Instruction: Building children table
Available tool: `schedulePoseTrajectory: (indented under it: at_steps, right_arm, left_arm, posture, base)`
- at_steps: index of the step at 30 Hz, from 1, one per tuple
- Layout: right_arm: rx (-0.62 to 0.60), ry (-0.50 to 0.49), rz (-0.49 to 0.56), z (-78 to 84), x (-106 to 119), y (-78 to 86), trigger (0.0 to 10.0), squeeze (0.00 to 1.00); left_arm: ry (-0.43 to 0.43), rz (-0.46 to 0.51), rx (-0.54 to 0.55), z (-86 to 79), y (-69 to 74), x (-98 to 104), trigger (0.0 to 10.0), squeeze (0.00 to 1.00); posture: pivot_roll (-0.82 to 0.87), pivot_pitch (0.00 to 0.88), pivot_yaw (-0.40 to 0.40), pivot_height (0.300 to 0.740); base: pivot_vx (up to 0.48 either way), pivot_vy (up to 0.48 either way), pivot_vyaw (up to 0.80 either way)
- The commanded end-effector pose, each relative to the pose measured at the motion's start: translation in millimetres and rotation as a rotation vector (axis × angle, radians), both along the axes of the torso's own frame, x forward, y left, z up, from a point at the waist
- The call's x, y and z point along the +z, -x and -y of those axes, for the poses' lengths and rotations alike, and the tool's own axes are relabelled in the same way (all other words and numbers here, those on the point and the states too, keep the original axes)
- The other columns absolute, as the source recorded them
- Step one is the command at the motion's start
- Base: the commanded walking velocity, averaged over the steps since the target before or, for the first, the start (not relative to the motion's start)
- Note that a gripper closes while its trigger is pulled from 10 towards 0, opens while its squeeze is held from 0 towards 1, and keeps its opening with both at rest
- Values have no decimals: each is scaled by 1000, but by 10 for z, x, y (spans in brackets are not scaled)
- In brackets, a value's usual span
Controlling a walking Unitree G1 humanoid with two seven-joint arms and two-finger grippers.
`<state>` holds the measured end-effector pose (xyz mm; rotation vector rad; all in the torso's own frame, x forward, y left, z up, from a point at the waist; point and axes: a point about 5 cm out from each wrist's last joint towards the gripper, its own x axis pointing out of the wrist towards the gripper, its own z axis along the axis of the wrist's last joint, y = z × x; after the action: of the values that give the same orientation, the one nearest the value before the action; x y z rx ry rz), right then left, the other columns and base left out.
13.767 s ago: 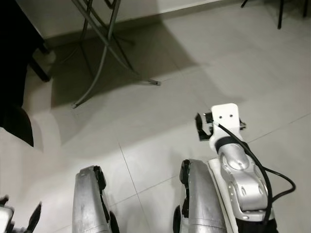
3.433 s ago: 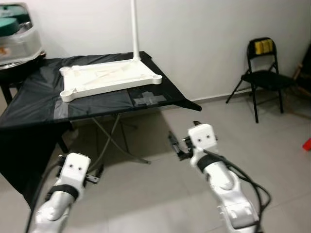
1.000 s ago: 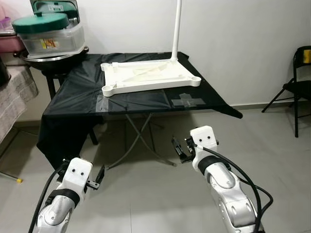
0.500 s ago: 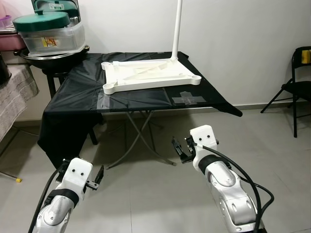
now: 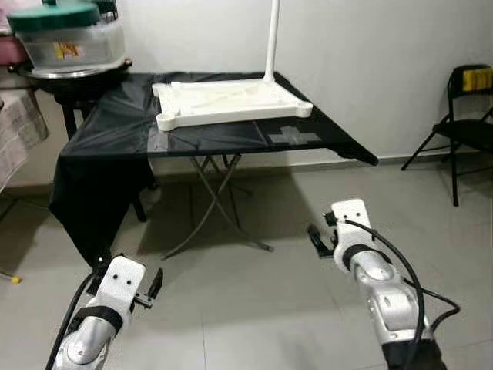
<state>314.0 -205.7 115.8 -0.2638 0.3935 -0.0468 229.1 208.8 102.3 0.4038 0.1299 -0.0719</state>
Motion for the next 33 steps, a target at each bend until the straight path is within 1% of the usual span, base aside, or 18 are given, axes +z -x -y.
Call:
schedulePoseTrajectory:
  at_steps: [1, 2, 7, 14, 16, 24, 25, 26, 28, 30, 33]
  right_arm:
    - [-45, 33, -42, 92, -45, 22, 10000, 0]
    - [-59, 46, -54, 118, -61, 42, 10000, 0]
    - [-82, 46, -57, 147, -76, 81, 10000, 0]
    - [-82, 28, -63, 142, -73, 68, 10000, 0]
    - [-37, 31, -90, 94, -98, 80, 10000, 0]
    - [4, 23, -95, 52, -95, 88, 10000, 0]
    - [53, 3, -72, -15, -62, 82, 10000, 0]
    - [53, 3, -72, -15, -62, 82, 10000, 0]
    - [93, -14, -55, -91, -37, 83, 10000, 0]
    - [107, -27, -56, -133, -46, 88, 10000, 0]
    - [107, -31, -61, -147, -65, 93, 10000, 0]
  left_arm:
    - [-20, -4, -3, 1, 23, -2, 10000, 0]
    - [-20, -6, -3, 4, 27, -8, 10000, 0]
    - [-22, -10, -3, 4, 36, -17, 10000, 0]
    - [-30, -12, -6, -7, 40, -14, 10000, 0]
    - [-34, -14, -5, -9, 44, -20, 10000, 0]
    - [-38, -19, -4, -3, 57, -39, 10000, 0]
    - [-40, -21, -4, -3, 55, -42, 10000, 0]
    - [-40, -21, -4, -3, 55, -42, 10000, 0]
    - [-41, -21, -5, -4, 53, -41, 10000, 0]
    - [-42, -21, -6, -2, 47, -41, 10000, 0]
    - [-43, -21, -7, -2, 43, -41, 10000, 0]
  posture:
    - [-21, 0, -47, 610]
    - [-21, 0, -47, 605]
    - [-23, 0, -43, 590]
    - [-24, 0, -41, 565]
    - [-22, 0, -42, 550]
    - [-22, 0, -42, 525]
    - [-22, 0, -40, 515]
    - [-22, 0, -40, 515]
    - [-22, 0, -40, 505]
    - [-20, 0, -39, 495]
    - [-20, 0, -39, 485]
  base:
    - [0, 0, 0]
    - [0, 0, 0]
    - [0, 0, 0]
    - [0, 0, 0]
    - [0, 0, 0]
    - [0, 0, 0]
    - [0, 0, 0]
    - [0, 0, 0]
    - [0, 0, 0]
    - [0, 0, 0]
    - [0, 0, 0]
